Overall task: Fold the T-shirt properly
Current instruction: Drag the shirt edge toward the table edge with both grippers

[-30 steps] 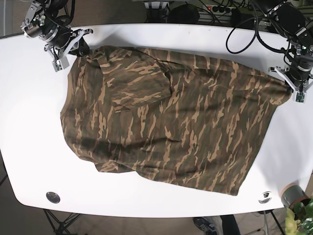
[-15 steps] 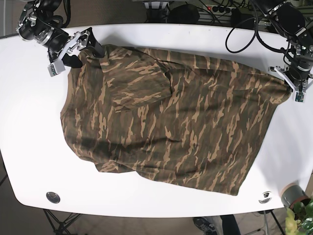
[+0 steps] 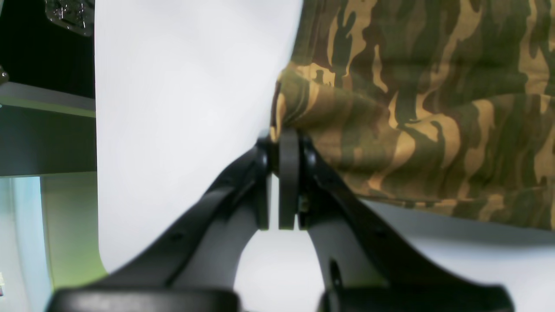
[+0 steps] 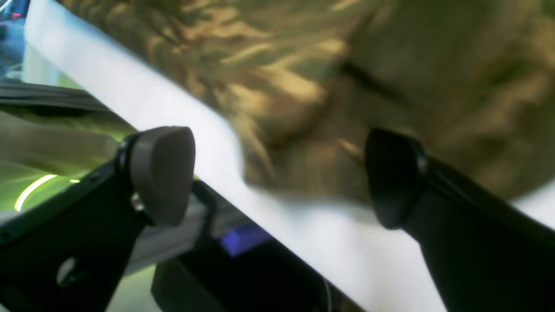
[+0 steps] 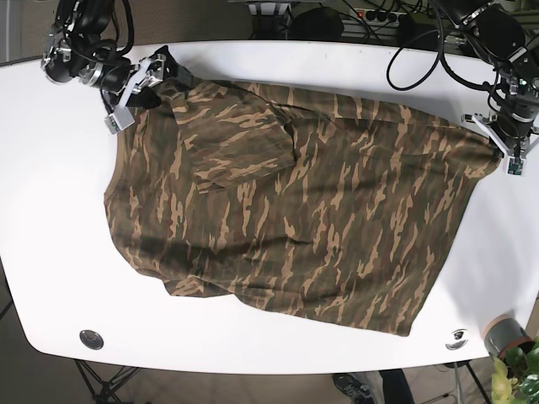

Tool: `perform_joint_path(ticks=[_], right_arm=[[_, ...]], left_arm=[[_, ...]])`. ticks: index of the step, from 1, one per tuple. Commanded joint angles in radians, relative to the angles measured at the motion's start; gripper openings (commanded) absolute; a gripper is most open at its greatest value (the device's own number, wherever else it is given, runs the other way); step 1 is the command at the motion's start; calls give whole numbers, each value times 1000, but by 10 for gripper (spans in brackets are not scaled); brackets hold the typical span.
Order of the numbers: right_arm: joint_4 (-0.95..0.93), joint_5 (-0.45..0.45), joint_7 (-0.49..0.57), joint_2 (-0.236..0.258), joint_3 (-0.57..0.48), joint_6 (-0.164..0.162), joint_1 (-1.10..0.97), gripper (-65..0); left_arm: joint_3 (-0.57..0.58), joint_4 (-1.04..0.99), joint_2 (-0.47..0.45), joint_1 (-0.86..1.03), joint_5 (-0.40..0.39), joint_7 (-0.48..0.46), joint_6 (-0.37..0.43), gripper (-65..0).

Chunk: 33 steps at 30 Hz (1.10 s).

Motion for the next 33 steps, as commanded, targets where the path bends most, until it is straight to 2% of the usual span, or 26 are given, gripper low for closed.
perform_joint_path(ticks=[1, 4, 6, 10, 13, 20, 22, 23, 28, 30, 33], right_arm=[[16, 32, 19, 8, -33, 2, -2, -68], [15, 28, 22, -12, -67, 2, -20, -130], [13, 25, 22, -25, -67, 2, -20, -198], [11, 25, 39, -20, -73, 2, -20, -285], [-2, -6, 59, -17, -73, 2, -20, -289], [-8, -212, 79, -28, -73, 2, -23, -295], [-8, -233, 99, -41, -68, 2, -26, -312], [-8, -235, 100, -43, -67, 2, -26, -336], [-8, -241, 105, -45, -65, 2, -26, -639], [-8, -235, 105, -45, -65, 2, -26, -612], [1, -218, 105, -49, -36, 2, -28, -631]], left_arm=[[-3, 15, -17, -8, -9, -19, 6, -650], [-3, 15, -17, -8, -9, -19, 6, -650], [-3, 15, -17, -8, -9, -19, 6, -650], [-3, 15, -17, -8, -9, -19, 6, -650], [-3, 15, -17, -8, -9, -19, 6, -650], [-3, 15, -17, -8, -9, -19, 6, -650], [-3, 15, -19, -15, -9, -19, 6, -650], [-3, 15, -19, -26, -9, -19, 6, -650], [-9, 17, -20, -48, -12, -19, 6, -650], [-9, 17, -20, -48, -12, -19, 6, -650], [-4, 25, -17, -49, -17, -17, 6, -650]])
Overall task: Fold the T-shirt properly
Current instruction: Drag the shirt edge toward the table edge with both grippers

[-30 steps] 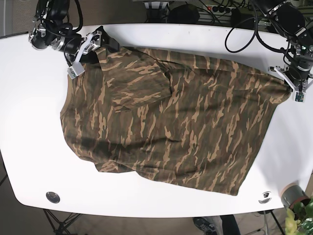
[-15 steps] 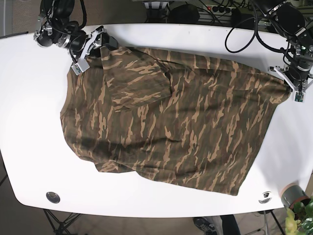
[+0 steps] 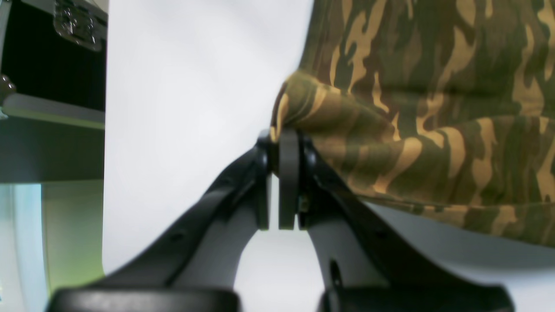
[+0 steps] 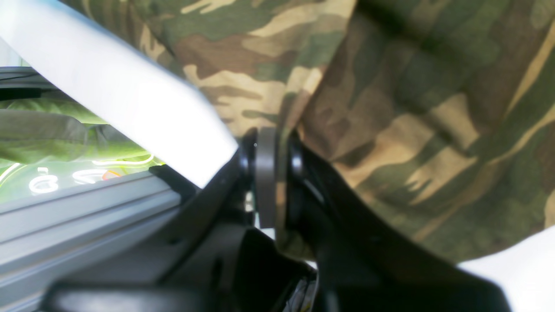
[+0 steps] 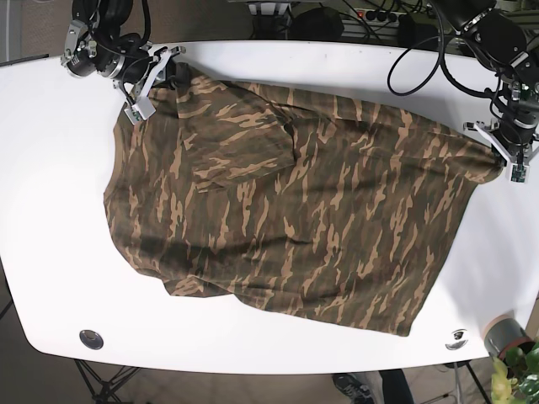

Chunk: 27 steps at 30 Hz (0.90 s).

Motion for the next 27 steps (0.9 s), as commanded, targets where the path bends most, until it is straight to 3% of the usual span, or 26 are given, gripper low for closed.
perform_joint_path(ticks=[1, 5, 11, 18, 27], right_arm=[[24, 59, 15, 5, 46, 2, 0, -631], [25, 151, 12, 11, 115, 2, -19, -628], [25, 249, 12, 64, 169, 2, -19, -628], [25, 255, 12, 88, 170, 2, 24, -628], [19, 200, 14, 86, 170, 2, 125, -628]], left_arm=[[-2, 26, -15, -10, -11, -17, 6, -650], [-5, 38, -14, -10, -13, -15, 6, -650], [-5, 37, -15, -10, -13, -15, 6, -650], [2, 23, -15, -96, -4, -15, 6, -650], [117, -182, -21, -243, -2, -15, 6, -650]])
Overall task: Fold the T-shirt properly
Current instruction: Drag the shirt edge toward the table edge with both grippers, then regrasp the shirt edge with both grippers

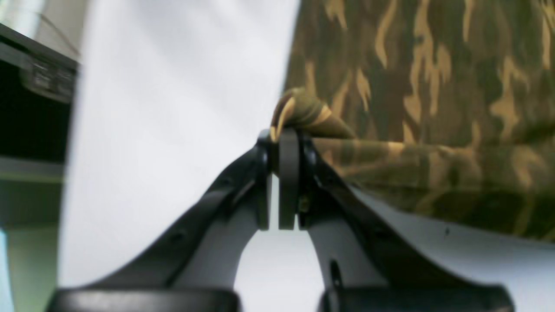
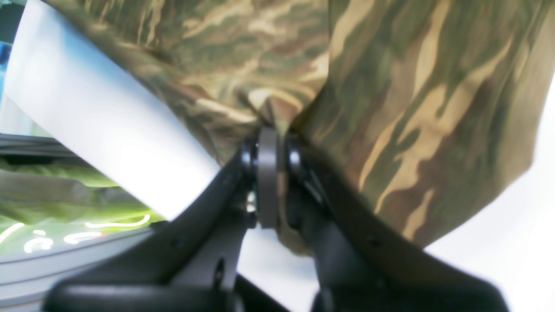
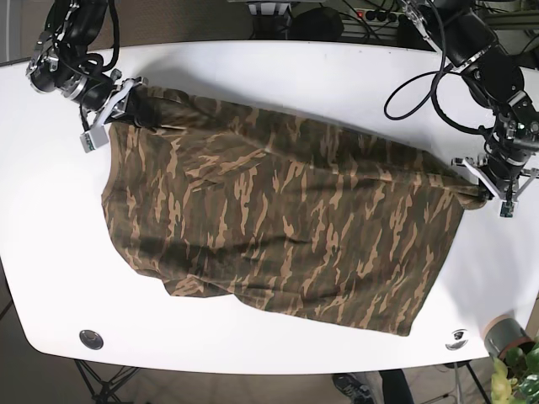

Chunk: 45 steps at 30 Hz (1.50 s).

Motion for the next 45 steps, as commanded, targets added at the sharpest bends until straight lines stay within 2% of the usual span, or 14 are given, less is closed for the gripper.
perform_joint_path(ticks=[1, 10, 15, 20, 24, 29, 31, 33, 35, 37, 39, 40, 45], right_arm=[[13, -23, 18, 10, 6, 2, 31, -628], [12, -166, 25, 4, 1, 2, 109, -628], [12, -224, 25, 4, 5, 2, 139, -628], [-16, -241, 25, 4, 5, 2, 152, -628], [-66, -241, 54, 7, 5, 2, 159, -625], [-105, -241, 72, 7, 5, 2, 159, -612], [-105, -242, 72, 7, 5, 2, 159, -558], [-105, -242, 72, 10, 6, 2, 165, -468], [-103, -242, 72, 13, 8, 2, 174, -338], [-91, -244, 72, 15, 8, 2, 174, -250], [-59, -244, 74, 15, 26, 2, 171, -170], [-40, -244, 74, 12, 44, 2, 171, -157], [55, -290, 74, 5, 101, 2, 145, -154]], left_arm=[[31, -48, -20, -56, -11, -23, 6, -650], [49, -232, -43, -185, -11, -28, 6, -650], [49, -341, -86, -237, -11, -51, 6, -650], [51, -450, -86, -277, -11, -134, 6, -650], [52, -505, -87, -314, -11, -135, 6, -650], [118, -557, -109, -332, -11, -152, 6, -643], [143, -578, -113, -337, -13, -178, 6, -576], [158, -594, -113, -337, -16, -204, 6, -475], [158, -595, -113, -339, -19, -219, 6, -346], [159, -594, -113, -339, -21, -221, 33, -268], [159, -591, -113, -342, -22, -223, 62, -237], [158, -583, -113, -346, -22, -229, 65, -239], [158, -525, -120, -297, -13, -296, 65, -279]])
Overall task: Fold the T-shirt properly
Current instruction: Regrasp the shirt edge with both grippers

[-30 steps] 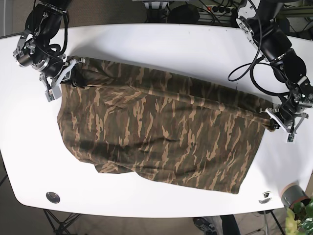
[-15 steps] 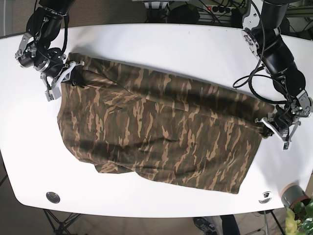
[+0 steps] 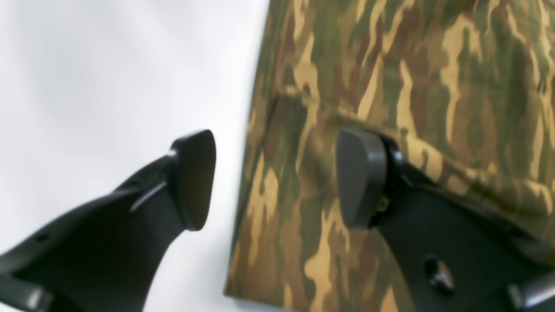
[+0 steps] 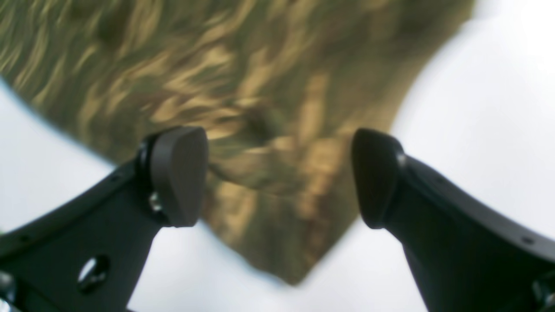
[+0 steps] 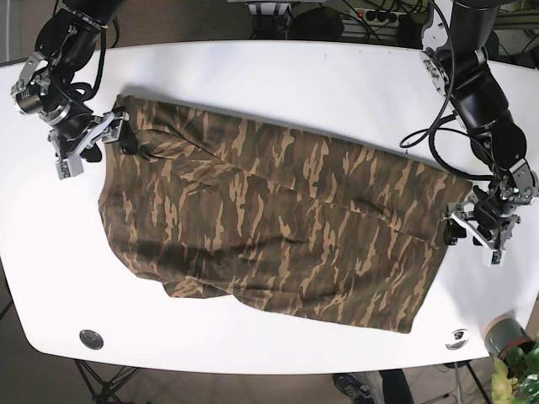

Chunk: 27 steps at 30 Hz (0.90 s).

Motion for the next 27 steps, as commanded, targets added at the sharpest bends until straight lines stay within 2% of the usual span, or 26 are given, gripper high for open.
perform_joint_path(ticks=[1, 5, 10, 13, 16, 19, 22, 27], right_arm=[[73, -30, 19, 11, 11, 2, -7, -154], [103, -110, 17, 8, 6, -35, -26, -154], [97, -140, 19, -16, 12, -43, -58, -154], [97, -191, 26, -33, 5, -43, -59, -154], [97, -255, 37, -89, 12, -35, -67, -154], [96, -304, 85, -104, 2, -34, -84, -154], [79, -317, 111, -127, -26, -34, -95, -154], [8, -308, 125, -128, -32, -34, -101, -154]], left_arm=[[5, 49, -38, 15, -12, -73, 0, -286], [109, 48, -87, 79, -12, -205, 7, -321], [184, 28, -140, 147, -10, -352, 10, -350], [204, -50, -147, 134, -10, -420, 10, -350], [209, -133, -170, 114, -10, -471, 42, -350], [210, -227, -182, 90, -10, -524, 96, -350], [210, -270, -183, 74, -10, -564, 108, -350], [210, -294, -206, 76, -10, -583, 106, -349]])
